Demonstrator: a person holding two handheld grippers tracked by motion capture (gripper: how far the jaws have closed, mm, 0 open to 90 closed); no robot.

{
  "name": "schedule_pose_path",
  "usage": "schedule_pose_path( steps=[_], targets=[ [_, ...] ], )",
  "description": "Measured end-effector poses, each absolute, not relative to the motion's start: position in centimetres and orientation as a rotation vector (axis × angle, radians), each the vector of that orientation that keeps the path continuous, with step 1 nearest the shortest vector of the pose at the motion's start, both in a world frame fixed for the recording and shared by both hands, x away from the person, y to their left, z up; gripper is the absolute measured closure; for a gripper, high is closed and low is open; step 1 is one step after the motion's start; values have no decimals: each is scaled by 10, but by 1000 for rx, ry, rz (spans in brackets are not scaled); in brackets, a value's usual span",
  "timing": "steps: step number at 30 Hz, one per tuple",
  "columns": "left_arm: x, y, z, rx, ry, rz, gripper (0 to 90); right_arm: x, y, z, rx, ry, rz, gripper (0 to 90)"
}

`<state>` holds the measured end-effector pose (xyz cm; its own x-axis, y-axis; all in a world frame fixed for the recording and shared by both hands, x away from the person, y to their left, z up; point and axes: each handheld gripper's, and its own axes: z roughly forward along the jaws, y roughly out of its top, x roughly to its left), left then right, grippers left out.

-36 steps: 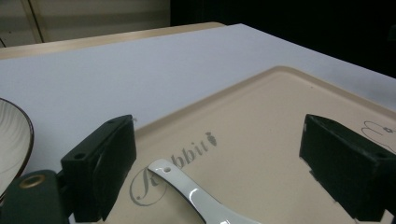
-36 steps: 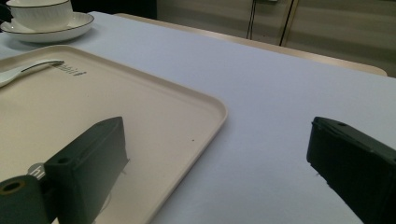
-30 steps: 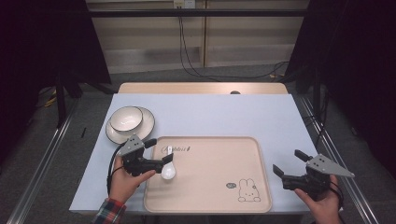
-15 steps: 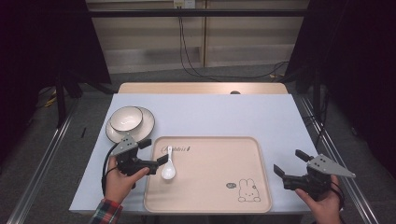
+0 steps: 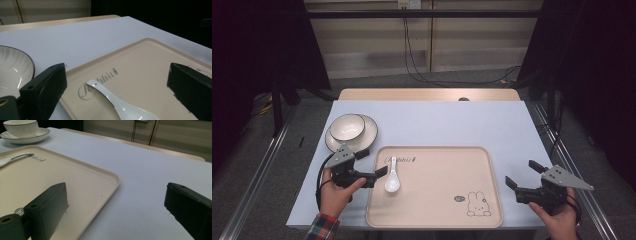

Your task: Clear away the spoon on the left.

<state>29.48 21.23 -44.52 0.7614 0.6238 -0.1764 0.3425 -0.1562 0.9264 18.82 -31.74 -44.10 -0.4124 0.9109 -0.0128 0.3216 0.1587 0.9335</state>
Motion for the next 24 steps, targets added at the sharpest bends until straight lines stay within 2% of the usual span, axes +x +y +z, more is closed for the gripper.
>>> schedule_pose_path(
  steps=[24],
  targets=[
    [289, 237, -440, 1775, 759, 341, 17, 188, -321, -440, 1178, 1823, 1255, 45]
  ],
)
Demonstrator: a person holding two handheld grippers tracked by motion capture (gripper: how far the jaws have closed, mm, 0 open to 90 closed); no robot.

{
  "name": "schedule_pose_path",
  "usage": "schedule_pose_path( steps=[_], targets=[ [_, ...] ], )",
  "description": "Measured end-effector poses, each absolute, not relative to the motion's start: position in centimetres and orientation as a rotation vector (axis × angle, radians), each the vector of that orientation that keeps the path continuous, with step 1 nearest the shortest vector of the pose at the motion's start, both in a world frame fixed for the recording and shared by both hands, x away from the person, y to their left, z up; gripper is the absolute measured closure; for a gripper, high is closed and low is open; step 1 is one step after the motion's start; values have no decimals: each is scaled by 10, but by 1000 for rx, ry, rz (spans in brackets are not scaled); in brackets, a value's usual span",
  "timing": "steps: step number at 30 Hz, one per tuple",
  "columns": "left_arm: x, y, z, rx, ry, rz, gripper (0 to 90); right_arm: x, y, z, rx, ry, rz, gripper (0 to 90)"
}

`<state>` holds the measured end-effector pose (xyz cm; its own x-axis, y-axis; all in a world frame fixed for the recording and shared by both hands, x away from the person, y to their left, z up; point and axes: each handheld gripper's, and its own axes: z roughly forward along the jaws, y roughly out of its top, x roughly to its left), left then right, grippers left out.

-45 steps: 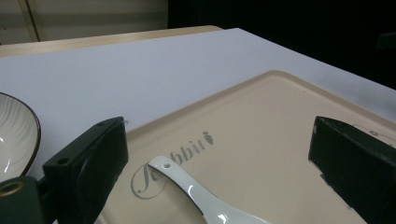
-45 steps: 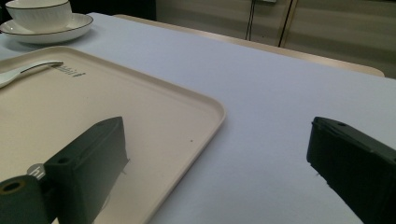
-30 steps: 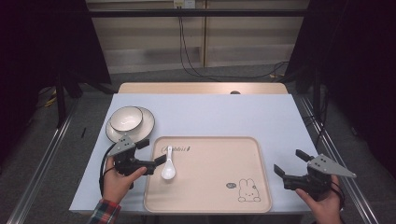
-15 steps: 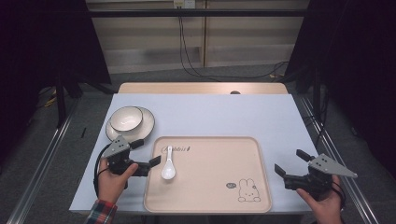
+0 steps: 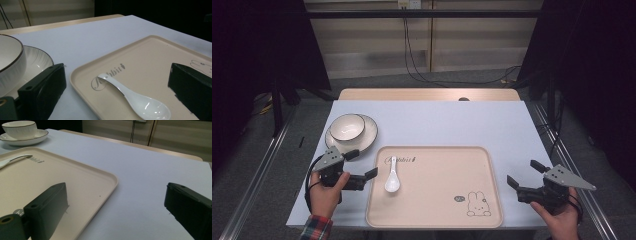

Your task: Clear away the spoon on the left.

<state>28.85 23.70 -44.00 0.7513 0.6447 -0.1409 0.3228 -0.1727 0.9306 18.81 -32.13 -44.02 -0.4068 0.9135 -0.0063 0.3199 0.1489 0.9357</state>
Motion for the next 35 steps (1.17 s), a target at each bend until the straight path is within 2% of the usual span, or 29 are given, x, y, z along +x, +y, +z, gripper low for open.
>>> schedule_pose_path(
  steps=[20, 35],
  targets=[
    [280, 264, -437, 1755, 785, 380, 22, 189, -323, -441, 1185, 1814, 1255, 45],
    [276, 269, -439, 1771, 798, 378, 25, 192, -322, -442, 1187, 1830, 1260, 42]
  ],
)
